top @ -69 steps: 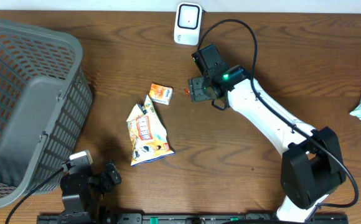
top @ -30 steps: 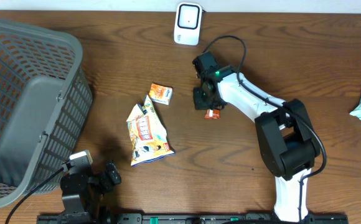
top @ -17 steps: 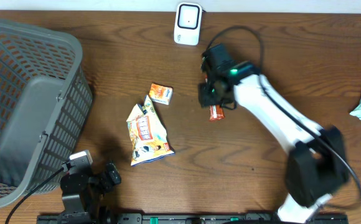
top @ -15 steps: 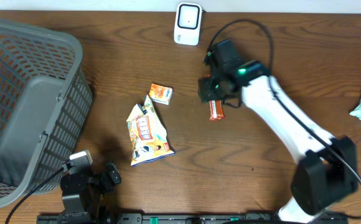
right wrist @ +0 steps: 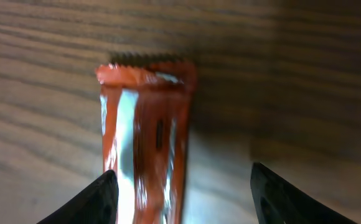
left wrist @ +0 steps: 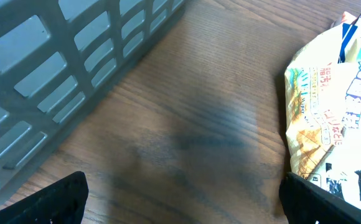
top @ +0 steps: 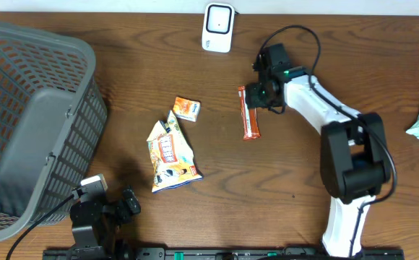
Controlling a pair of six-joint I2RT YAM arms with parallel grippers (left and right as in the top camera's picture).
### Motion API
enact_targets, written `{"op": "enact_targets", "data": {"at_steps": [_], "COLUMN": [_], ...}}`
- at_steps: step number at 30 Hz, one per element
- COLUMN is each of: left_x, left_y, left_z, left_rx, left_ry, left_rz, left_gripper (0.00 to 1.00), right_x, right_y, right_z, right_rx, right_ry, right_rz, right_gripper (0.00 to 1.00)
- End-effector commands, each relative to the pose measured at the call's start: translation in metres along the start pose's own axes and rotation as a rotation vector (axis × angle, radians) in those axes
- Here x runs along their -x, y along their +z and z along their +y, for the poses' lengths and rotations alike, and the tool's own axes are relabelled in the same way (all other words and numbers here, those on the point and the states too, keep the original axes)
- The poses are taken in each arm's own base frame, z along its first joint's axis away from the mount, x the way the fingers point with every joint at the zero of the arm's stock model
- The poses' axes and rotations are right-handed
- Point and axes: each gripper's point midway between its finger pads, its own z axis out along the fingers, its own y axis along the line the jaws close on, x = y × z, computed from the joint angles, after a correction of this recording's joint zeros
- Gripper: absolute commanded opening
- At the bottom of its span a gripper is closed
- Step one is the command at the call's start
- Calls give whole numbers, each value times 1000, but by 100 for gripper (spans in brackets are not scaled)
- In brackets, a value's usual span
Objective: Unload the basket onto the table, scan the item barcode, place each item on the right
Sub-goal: 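Lift the snack bar and turn it toward the scanner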
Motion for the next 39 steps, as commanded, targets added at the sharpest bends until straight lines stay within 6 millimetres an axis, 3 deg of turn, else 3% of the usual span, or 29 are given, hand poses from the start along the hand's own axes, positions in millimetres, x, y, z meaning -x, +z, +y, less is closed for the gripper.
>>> {"op": "enact_targets", "data": {"at_steps": [1,8,14,15,19,20,22,27,31,34,39], "left_x": [-16,-16,-16,-16,-16,-16,-16,-16,-16,-16,-16], "left_y": [3,3,3,3,3,3,3,3,3,3,3], "left_z": [6,6,6,6,6,6,6,6,6,6,6], "left_rx": [24,24,24,24,24,24,24,24,24,24,24], "left_ry": [21,21,21,21,21,21,21,21,21,21,21], "left_rz": [57,57,57,57,57,57,57,57,57,57,57], "left_gripper": [98,98,98,98,98,98,98,98,98,98,98], "right_x": [-3,-32,-82,-93,-114,-117,-119,-91,-50,-27,-10], "right_y": [9,31,60,65,75,75,74,54,14,-18,-46], "right_z": [4,17,24,24,18,17,13,-2,-16,-14,-27], "right_rx": [18,32,16,6,-16,-19,-24,-118,-258,-298,-526], "right_ry": [-46,-124,-196,-211,-213,-210,-202,-122,-11,16,52], "right_rz": [9,109,281,315,391,403,418,337,179,72,-71], "right_gripper": [62,60,52,47,6,1,1,1,1,1,1]}}
